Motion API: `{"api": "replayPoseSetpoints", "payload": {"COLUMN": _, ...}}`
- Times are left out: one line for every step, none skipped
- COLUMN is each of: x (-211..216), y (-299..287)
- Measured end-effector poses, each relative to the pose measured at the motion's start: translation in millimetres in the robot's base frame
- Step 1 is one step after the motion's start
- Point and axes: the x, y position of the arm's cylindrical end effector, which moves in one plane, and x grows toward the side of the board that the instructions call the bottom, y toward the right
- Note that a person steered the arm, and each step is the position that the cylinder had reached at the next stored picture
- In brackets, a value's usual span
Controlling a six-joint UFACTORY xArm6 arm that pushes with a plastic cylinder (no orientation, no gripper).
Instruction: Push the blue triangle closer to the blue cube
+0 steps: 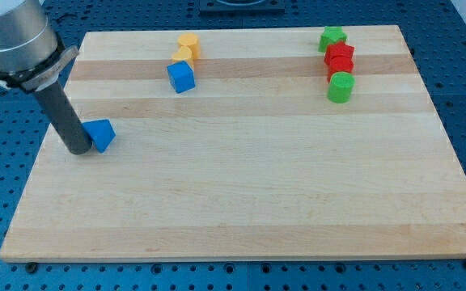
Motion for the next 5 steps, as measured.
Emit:
{"api": "replayPoseSetpoints", "payload": {"x": -13.5, "y": 9.0}}
{"api": "replayPoseSetpoints", "payload": {"x": -13.7, "y": 42.8}}
{"api": "replayPoseSetpoints", "payload": {"x": -32.0, "y": 56.2}}
{"api": "replayPoseSetpoints", "payload": {"x": -45.9, "y": 63.3}}
{"api": "replayPoseSetpoints", "payload": {"x": -45.7, "y": 68.8}}
